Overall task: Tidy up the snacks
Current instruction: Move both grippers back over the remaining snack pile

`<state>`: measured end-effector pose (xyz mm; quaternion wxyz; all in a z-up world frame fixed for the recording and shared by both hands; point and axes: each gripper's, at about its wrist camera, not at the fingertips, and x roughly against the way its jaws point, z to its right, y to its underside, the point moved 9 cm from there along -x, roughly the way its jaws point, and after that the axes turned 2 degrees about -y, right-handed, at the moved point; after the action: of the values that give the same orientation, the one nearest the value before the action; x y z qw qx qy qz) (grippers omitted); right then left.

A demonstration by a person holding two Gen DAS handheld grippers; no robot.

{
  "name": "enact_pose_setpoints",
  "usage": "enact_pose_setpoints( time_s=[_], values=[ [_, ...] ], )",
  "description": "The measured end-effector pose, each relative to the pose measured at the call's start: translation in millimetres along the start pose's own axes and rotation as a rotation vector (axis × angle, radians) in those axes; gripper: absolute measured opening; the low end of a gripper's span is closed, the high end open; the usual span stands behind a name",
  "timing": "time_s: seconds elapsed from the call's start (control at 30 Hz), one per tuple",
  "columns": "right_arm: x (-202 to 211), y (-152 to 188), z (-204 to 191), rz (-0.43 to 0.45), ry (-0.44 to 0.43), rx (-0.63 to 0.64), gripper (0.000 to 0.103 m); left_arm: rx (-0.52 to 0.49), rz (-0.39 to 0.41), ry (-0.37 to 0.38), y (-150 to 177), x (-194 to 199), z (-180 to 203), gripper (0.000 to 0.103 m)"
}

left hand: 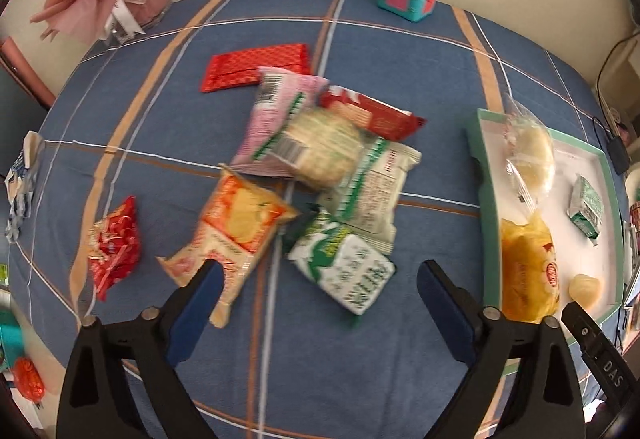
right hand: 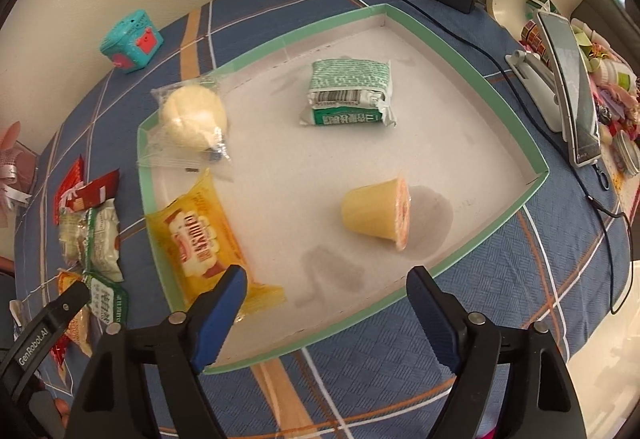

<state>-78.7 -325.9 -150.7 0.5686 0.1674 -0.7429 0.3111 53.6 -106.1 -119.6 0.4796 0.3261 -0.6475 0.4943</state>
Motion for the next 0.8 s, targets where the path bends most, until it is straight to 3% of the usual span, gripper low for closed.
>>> enact_pose_setpoints(
  time_s=[0.23,0.53,0.8],
  values=[
    [11,6,-27,0.031,0.002,0.057,0.103,-0.004,0.059,-0.012,-6,10,-20,0.099],
    [21,19,-60,0.041,-0.014,0.129,0.103,-0.011,0.080,-0.007,-15,8,-34,0.099],
    [24,32,-104,0.035,-0.083,0.197,0.103,0.086,0.090,0.020,-23,10,-75,0.099]
  ],
)
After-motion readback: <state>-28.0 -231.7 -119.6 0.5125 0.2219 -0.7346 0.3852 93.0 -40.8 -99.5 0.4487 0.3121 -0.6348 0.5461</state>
